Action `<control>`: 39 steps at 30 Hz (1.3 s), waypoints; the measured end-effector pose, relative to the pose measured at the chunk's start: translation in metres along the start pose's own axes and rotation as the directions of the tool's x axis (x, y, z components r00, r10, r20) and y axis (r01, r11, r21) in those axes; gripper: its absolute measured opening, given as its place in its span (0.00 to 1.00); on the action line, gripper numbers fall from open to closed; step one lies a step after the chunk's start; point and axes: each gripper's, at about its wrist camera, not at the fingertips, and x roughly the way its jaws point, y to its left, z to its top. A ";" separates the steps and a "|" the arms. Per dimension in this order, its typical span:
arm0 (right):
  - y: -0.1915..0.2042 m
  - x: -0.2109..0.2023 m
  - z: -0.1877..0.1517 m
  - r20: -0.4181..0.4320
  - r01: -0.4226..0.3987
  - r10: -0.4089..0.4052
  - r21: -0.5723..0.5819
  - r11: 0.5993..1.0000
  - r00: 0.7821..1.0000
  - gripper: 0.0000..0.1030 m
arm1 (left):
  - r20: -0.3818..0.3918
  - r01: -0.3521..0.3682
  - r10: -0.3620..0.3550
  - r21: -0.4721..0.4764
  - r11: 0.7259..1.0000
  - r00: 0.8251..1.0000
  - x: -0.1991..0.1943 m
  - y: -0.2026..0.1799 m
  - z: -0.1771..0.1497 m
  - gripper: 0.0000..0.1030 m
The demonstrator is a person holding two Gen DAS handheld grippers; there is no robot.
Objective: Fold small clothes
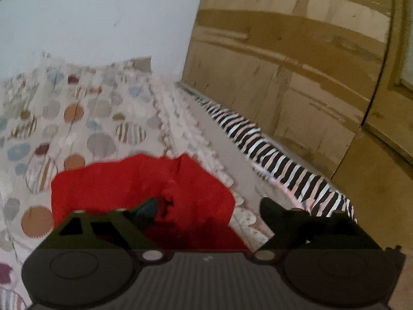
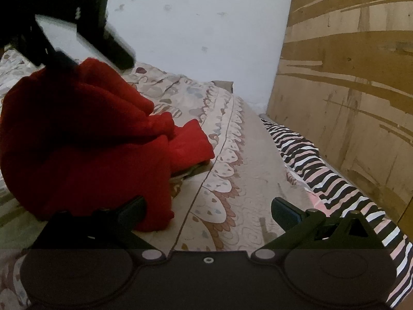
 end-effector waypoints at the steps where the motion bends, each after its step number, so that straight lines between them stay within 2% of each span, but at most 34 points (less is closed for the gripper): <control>1: 0.000 0.000 0.000 -0.002 -0.001 0.001 0.002 1.000 1.000 1.00 | 0.016 -0.003 0.003 0.014 1.000 1.000 -0.006 -0.003 0.000 0.94; 3: -0.001 0.000 0.000 -0.007 -0.005 0.005 0.009 1.000 1.000 1.00 | 0.054 -0.007 0.005 0.025 1.000 0.999 -0.017 -0.006 0.001 0.99; 6: -0.003 0.000 0.001 -0.013 -0.010 0.010 0.016 1.000 1.000 1.00 | 0.112 -0.012 0.011 0.012 1.000 0.994 -0.040 -0.003 -0.004 0.99; 9: -0.005 -0.004 0.004 0.002 -0.015 0.015 0.030 0.999 1.000 1.00 | 0.134 -0.047 0.049 -0.020 0.999 0.990 -0.060 0.009 -0.014 0.99; 15: -0.021 -0.010 0.021 0.071 -0.088 0.081 0.096 0.992 0.994 1.00 | 0.094 -0.162 0.163 -0.016 0.987 0.982 -0.074 0.043 -0.042 0.99; 18: -0.034 -0.004 0.037 0.077 -0.184 0.173 0.183 0.966 0.982 1.00 | 0.047 -0.203 0.203 -0.005 0.979 0.978 -0.066 0.055 -0.050 0.99; 21: -0.050 0.014 0.058 0.066 -0.322 0.318 0.327 0.889 0.946 1.00 | 0.008 -0.212 0.212 0.009 0.977 0.977 -0.057 0.063 -0.055 0.99; 24: -0.054 0.039 0.079 0.009 -0.427 0.472 0.442 0.789 0.881 1.00 | 0.003 -0.187 0.187 0.004 0.982 0.982 -0.048 0.070 -0.056 0.99; 26: -0.053 0.057 0.089 -0.010 -0.477 0.572 0.541 0.693 0.820 1.00 | 0.007 -0.157 0.157 0.001 0.988 0.988 -0.043 0.074 -0.055 0.99; 28: -0.049 0.077 0.094 -0.018 -0.495 0.670 0.659 0.566 0.742 1.00 | 0.013 -0.139 0.139 0.004 0.990 0.990 -0.037 0.076 -0.054 0.99; 30: -0.046 0.098 0.095 -0.017 -0.456 0.740 0.778 0.433 0.673 1.00 | 0.021 -0.111 0.111 0.015 0.994 0.994 -0.033 0.077 -0.053 0.99; 32: -0.042 0.114 0.094 -0.014 -0.400 0.779 0.853 0.337 0.627 1.00 | 0.012 -0.076 0.075 0.025 0.997 0.997 -0.028 0.076 -0.051 0.99; 34: -0.040 0.125 0.095 -0.012 -0.361 0.785 0.883 0.298 0.619 1.00 | 0.005 -0.051 0.051 0.040 0.998 0.999 -0.025 0.075 -0.051 0.99; 39: -0.039 0.152 0.089 -0.054 -0.245 0.781 0.934 0.259 0.622 1.00 | 0.000 -0.007 0.007 0.089 0.996 1.000 -0.024 0.069 -0.050 0.99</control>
